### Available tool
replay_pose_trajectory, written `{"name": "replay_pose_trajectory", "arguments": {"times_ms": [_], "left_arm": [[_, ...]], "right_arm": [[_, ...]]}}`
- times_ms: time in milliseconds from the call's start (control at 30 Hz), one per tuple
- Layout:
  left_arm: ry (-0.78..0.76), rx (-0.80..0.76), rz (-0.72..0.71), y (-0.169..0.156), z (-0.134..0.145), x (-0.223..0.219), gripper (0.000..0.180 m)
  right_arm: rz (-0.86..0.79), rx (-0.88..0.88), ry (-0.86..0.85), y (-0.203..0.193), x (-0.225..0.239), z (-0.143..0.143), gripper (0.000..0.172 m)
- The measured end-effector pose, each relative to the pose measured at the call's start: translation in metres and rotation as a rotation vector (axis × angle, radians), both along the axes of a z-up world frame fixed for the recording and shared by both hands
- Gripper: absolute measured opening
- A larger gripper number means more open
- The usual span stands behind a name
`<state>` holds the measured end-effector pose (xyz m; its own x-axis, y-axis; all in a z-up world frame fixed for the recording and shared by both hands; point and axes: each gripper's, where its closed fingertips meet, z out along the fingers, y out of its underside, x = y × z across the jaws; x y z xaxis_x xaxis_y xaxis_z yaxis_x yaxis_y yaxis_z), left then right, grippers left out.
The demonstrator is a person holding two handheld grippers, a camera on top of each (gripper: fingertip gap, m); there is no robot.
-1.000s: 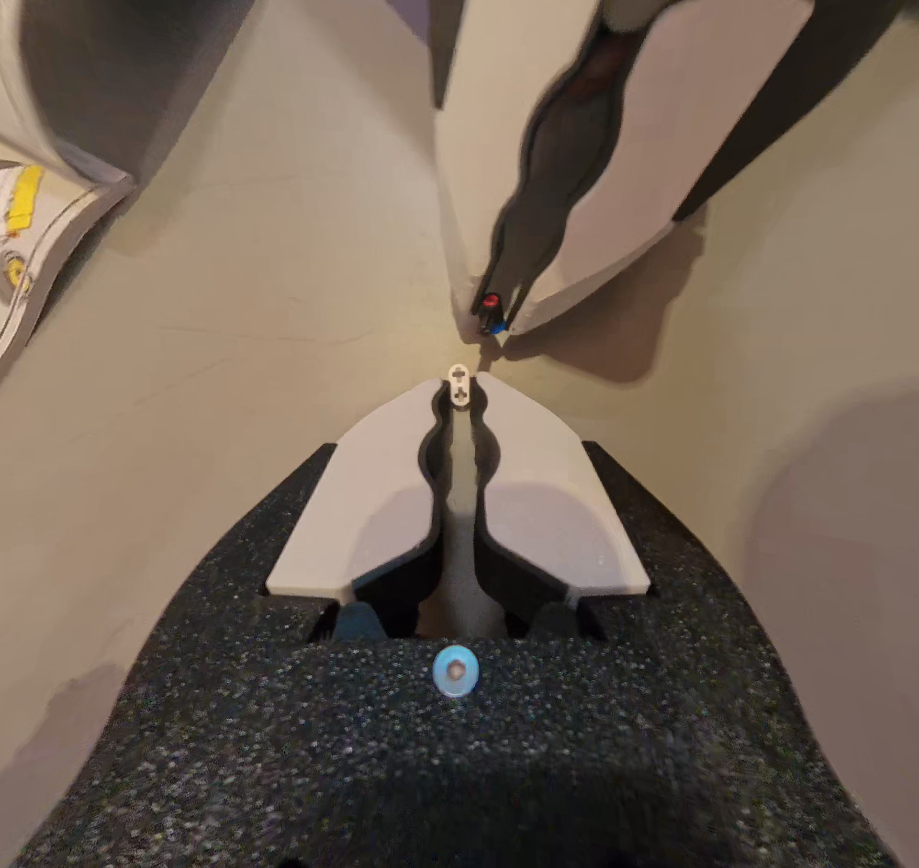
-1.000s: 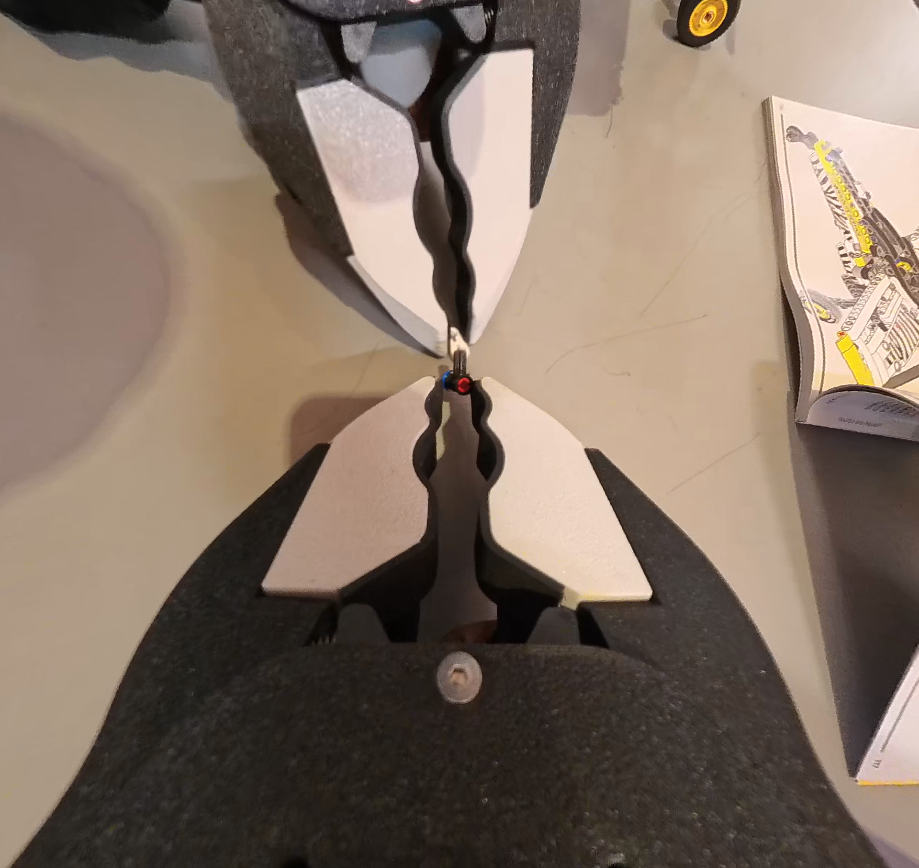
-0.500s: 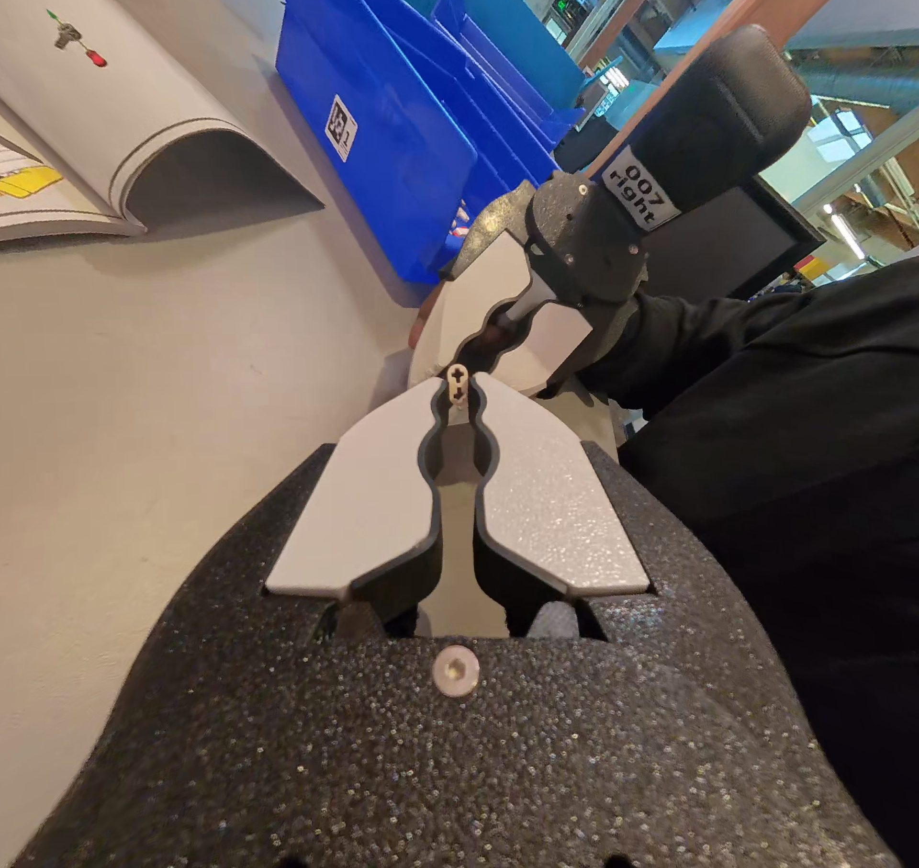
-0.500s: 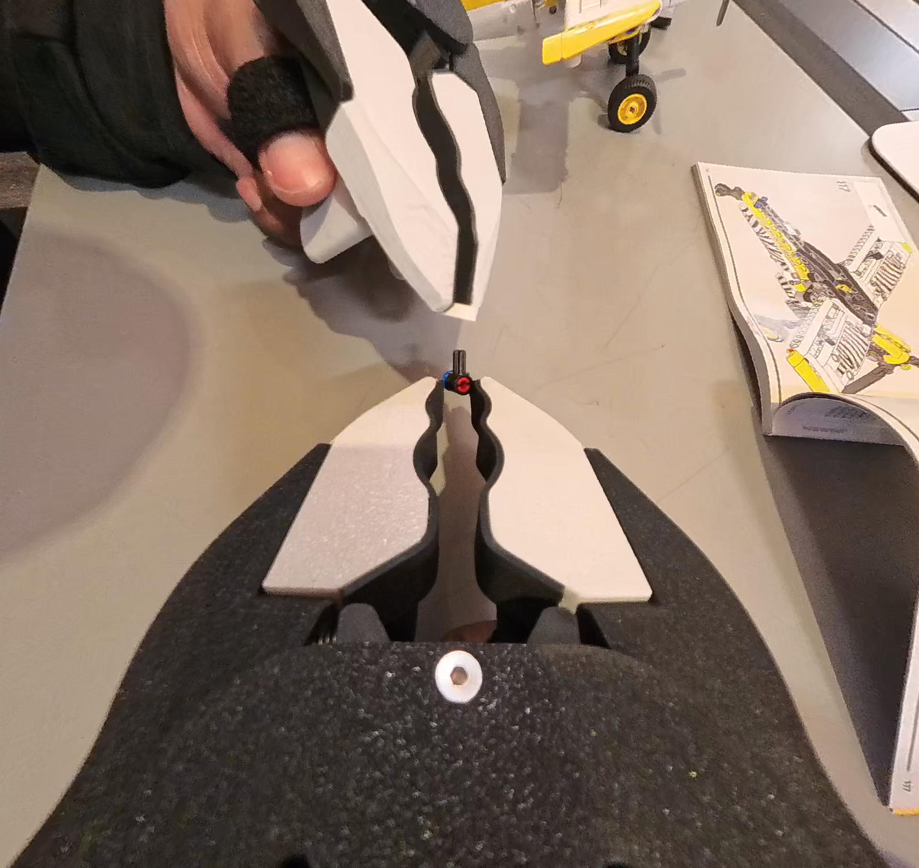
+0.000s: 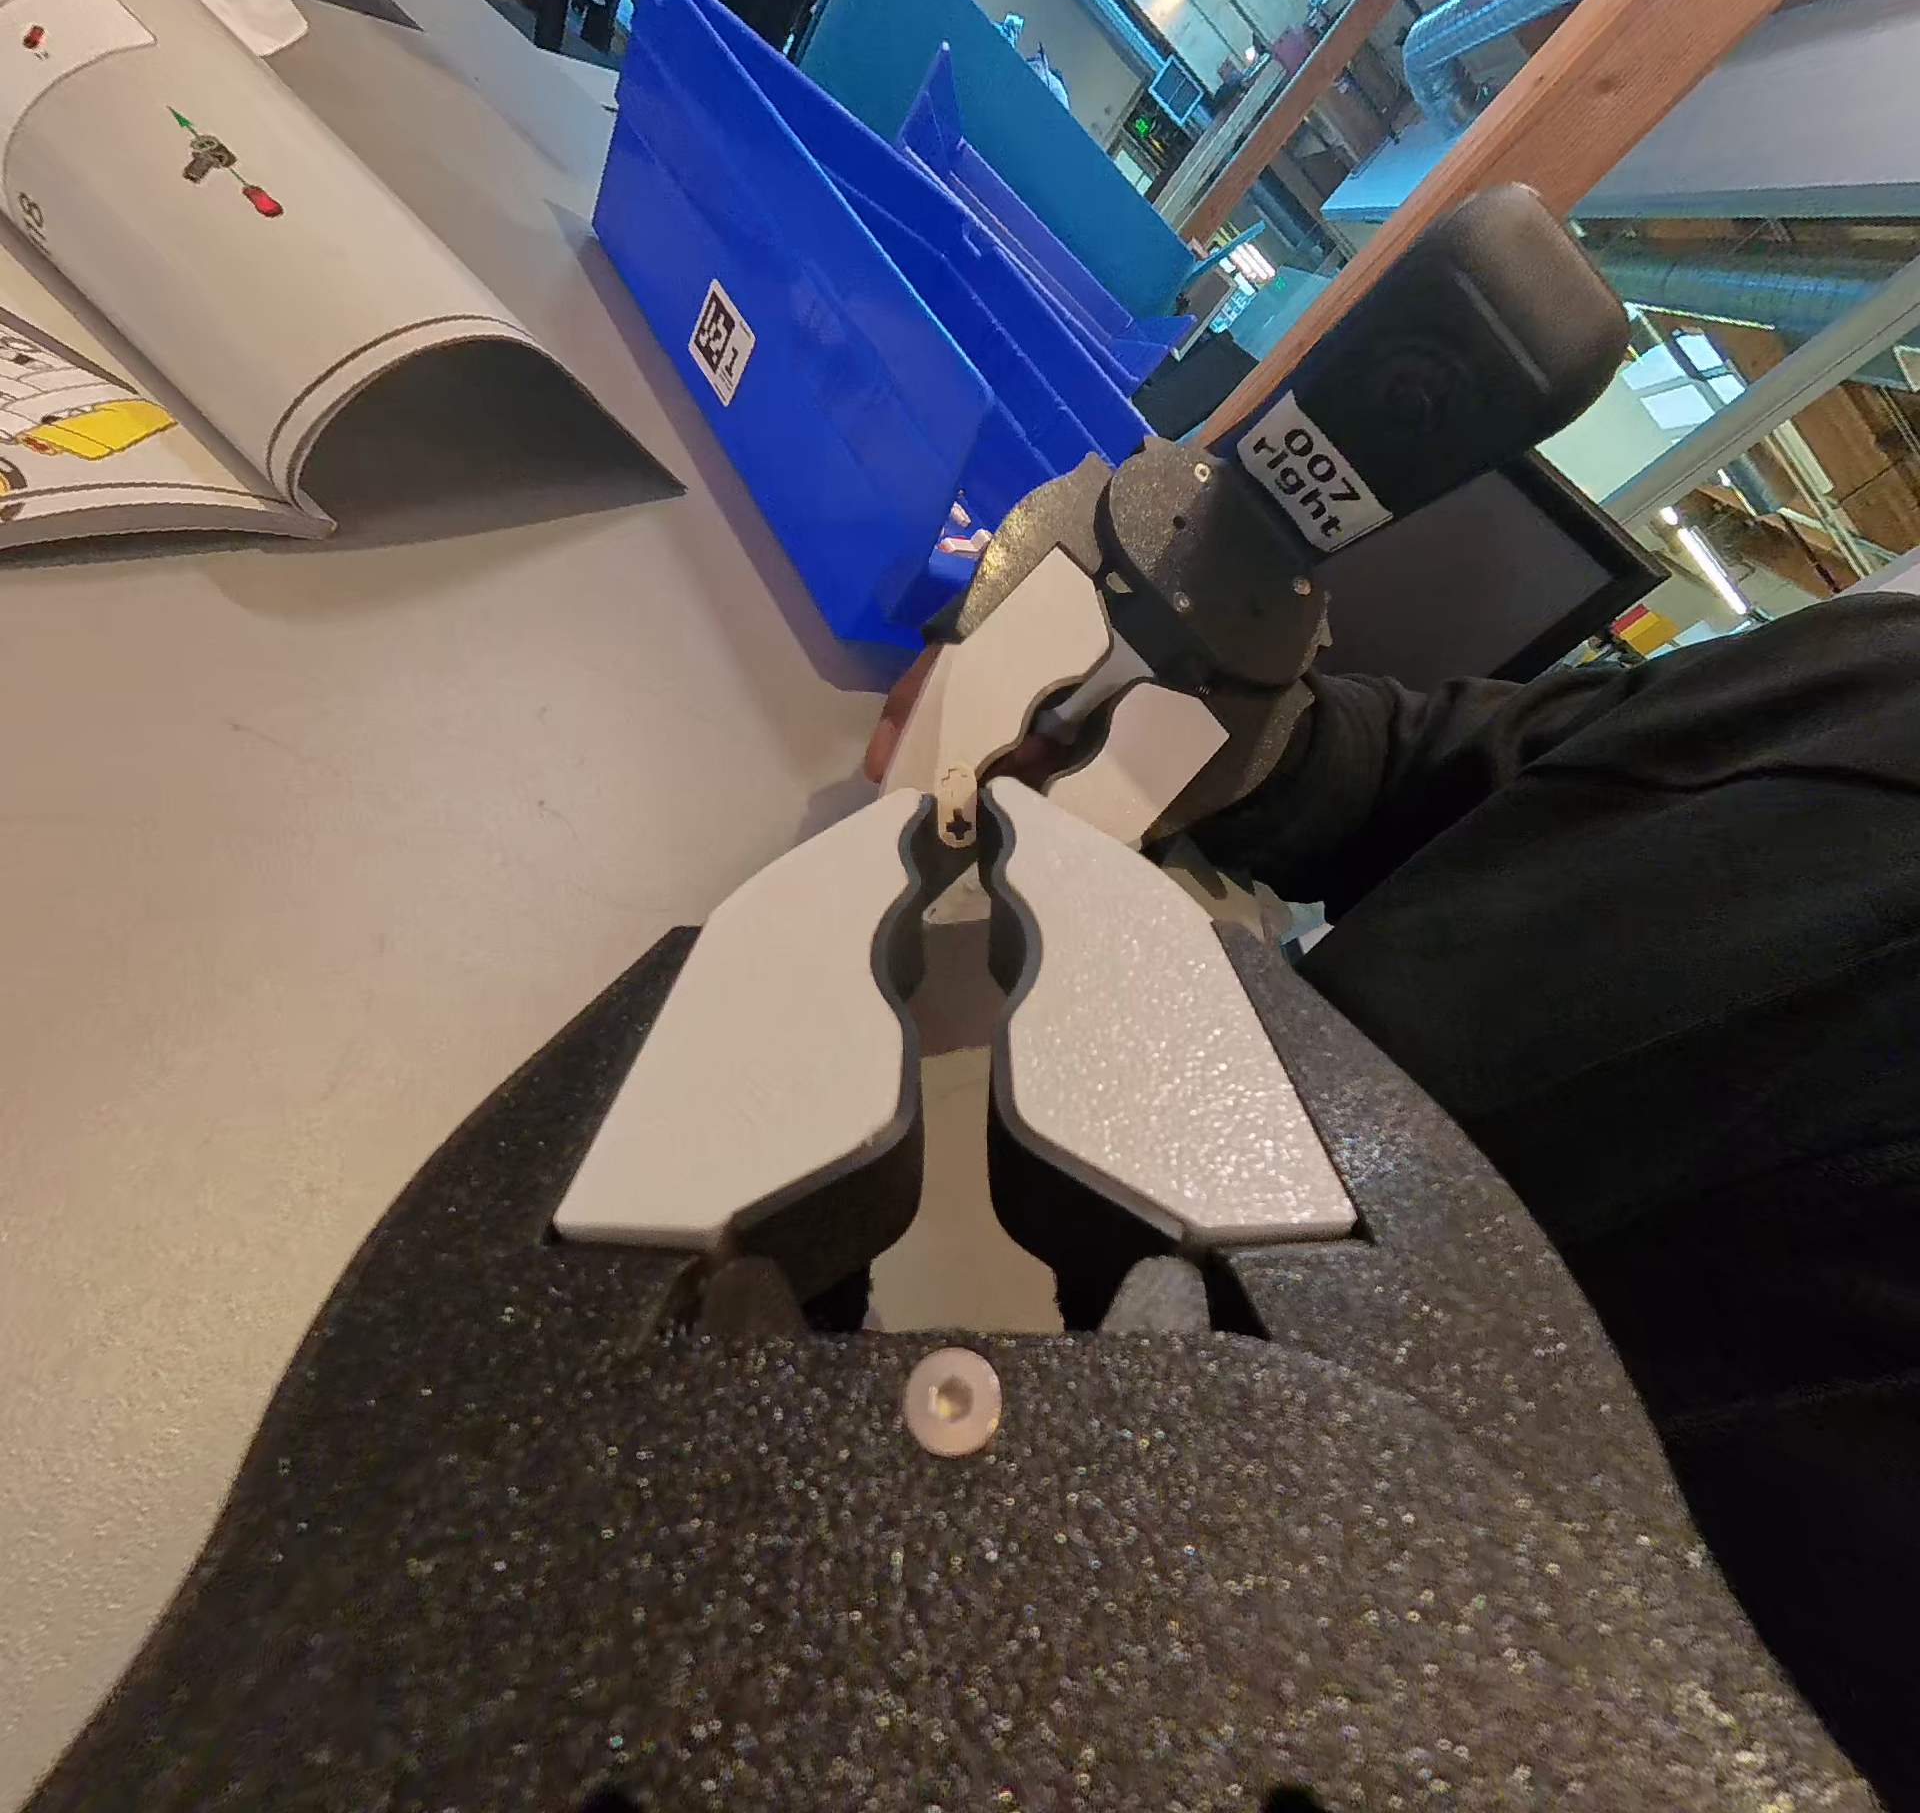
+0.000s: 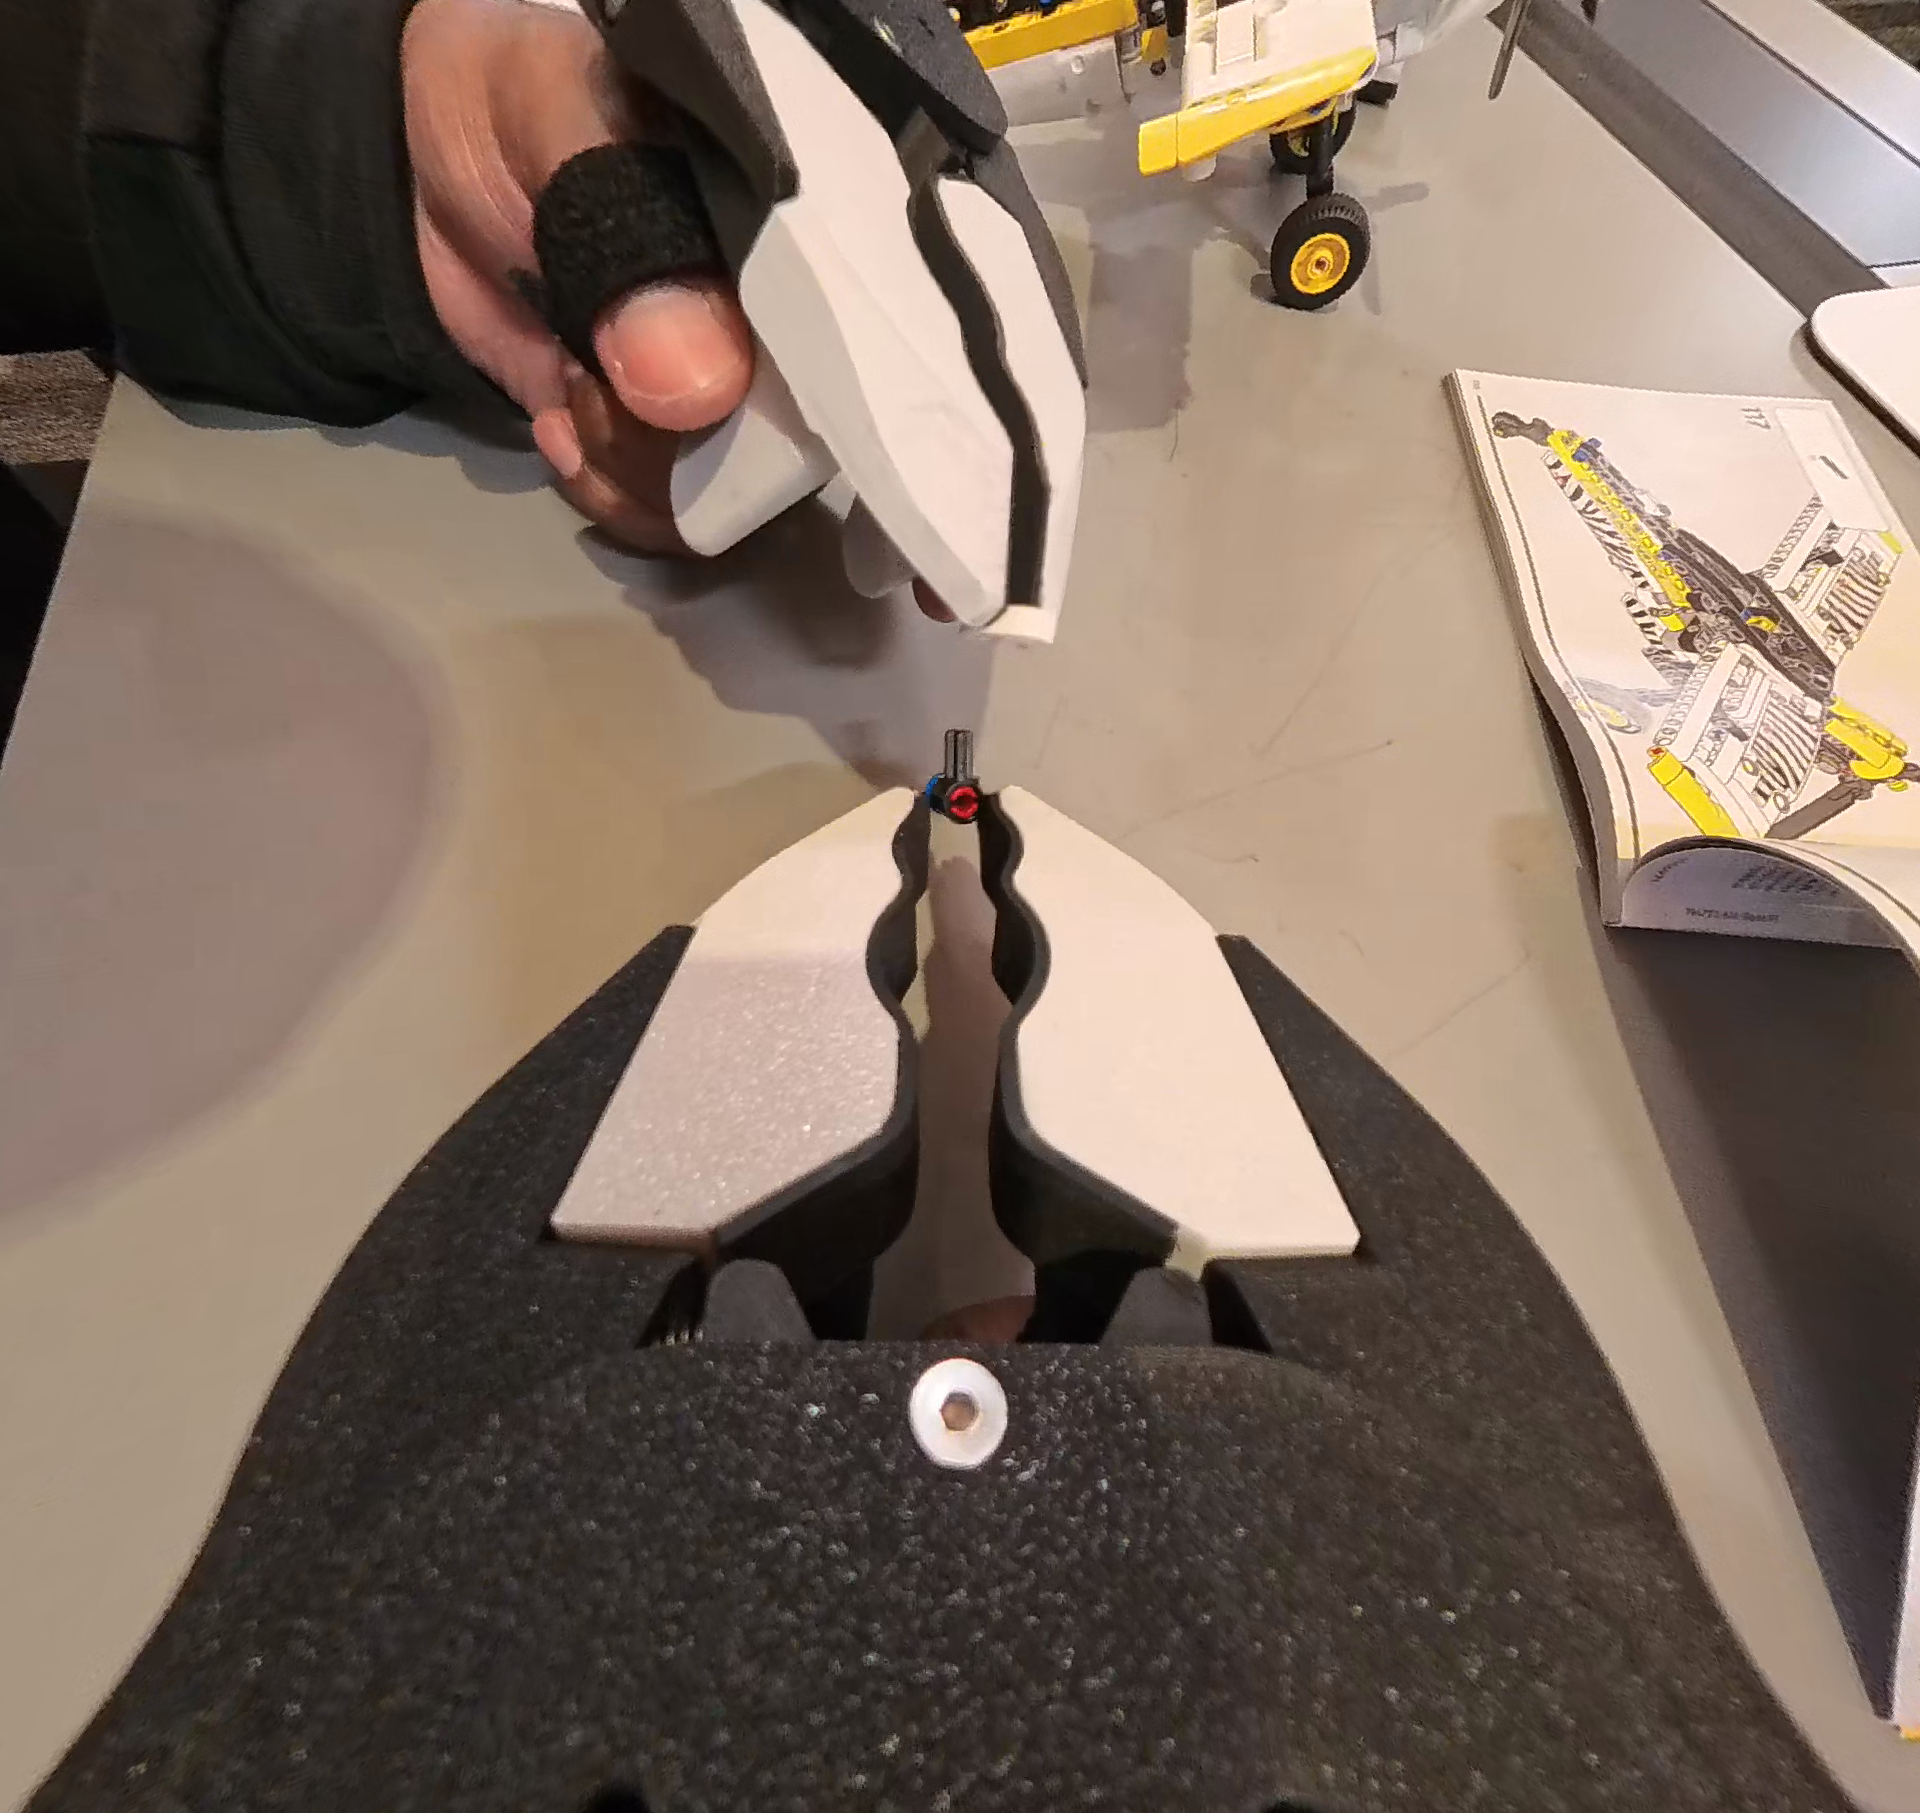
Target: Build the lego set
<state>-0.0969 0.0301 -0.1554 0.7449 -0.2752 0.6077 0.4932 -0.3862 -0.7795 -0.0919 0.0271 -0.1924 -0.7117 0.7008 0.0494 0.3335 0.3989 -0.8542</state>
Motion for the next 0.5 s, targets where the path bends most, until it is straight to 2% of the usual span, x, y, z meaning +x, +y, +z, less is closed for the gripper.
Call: {"name": "replay_pose_trajectory", "arguments": {"times_ms": [233,500], "left_arm": [[-0.089,0.019,0.012,0.002,0.005,-0.001,0.007],[-0.213,0.032,-0.009,0.005,0.010,0.004,0.007]], "right_arm": [[-0.007,-0.036,-0.013,0.000,0.000,0.003,0.007],[-0.005,-0.178,-0.079,-0.003,0.001,0.012,0.007]]}}
